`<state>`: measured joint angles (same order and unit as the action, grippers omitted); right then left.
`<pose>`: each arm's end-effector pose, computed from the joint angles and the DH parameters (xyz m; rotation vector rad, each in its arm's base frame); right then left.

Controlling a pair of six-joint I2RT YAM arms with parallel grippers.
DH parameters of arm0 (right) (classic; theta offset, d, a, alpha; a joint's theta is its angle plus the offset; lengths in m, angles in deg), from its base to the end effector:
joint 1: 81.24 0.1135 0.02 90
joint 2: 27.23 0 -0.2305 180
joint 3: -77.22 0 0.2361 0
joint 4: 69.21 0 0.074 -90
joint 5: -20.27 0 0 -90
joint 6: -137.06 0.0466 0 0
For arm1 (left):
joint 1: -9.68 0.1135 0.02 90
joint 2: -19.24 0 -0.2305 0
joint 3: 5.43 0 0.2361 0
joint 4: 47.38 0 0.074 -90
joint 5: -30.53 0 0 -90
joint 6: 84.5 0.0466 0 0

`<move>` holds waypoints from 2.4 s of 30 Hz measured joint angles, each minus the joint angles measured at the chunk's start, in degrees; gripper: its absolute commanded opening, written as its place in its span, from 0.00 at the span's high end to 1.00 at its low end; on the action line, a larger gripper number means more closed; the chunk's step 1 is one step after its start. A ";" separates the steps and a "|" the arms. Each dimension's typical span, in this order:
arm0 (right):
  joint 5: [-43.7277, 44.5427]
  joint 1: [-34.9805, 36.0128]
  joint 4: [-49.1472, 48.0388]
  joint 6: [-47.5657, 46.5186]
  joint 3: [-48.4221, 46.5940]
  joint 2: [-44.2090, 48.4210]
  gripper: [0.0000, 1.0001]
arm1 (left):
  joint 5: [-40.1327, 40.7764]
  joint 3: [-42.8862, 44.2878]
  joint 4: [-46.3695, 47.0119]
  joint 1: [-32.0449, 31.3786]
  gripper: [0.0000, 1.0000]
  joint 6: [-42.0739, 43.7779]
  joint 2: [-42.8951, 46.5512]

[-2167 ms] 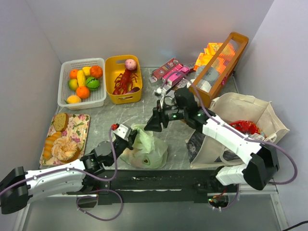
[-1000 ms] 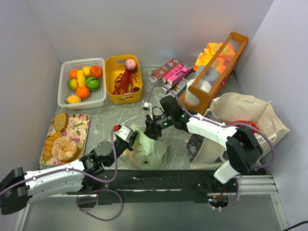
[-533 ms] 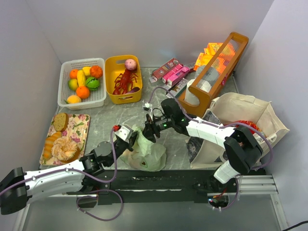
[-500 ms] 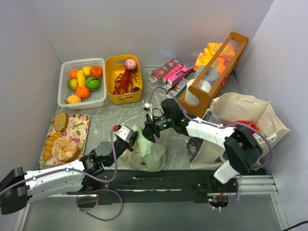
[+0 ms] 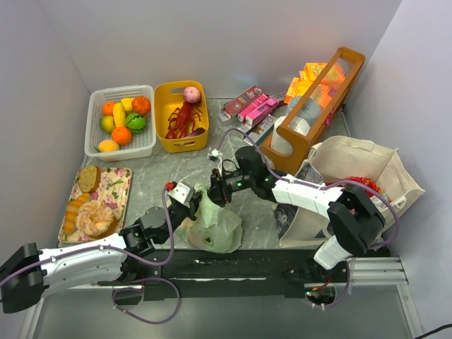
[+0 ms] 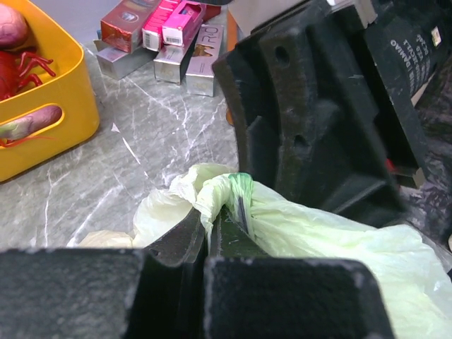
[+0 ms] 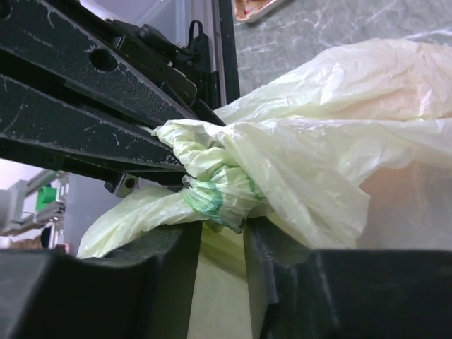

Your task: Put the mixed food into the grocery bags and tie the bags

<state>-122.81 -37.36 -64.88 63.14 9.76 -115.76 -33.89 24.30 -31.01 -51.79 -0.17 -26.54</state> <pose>0.2095 0.2532 0.2153 -1.1402 1.8663 1.5611 0.1142 -0.1680 0.2141 0.4138 1.5398 -0.5703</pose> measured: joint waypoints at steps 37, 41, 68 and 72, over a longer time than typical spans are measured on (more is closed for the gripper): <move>20.63 -0.42 22.16 -11.76 -2.95 9.07 1.00 | -11.63 14.51 -37.00 6.14 0.25 -19.58 14.62; 20.61 -0.42 22.45 -11.78 -3.15 9.09 1.00 | -16.06 11.08 -40.54 6.71 0.25 -25.62 16.52; 27.74 -0.42 30.42 -14.34 -5.38 13.05 1.00 | -18.38 6.75 -33.48 16.57 0.99 -29.29 12.46; 33.14 -0.11 34.49 -16.41 -7.76 15.10 1.00 | -19.47 6.88 -33.62 18.40 0.99 -28.94 12.85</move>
<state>-89.68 -37.47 -30.39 46.72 2.01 -100.66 -53.36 31.18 -64.63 -33.39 -29.11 -13.69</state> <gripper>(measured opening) 0.010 0.025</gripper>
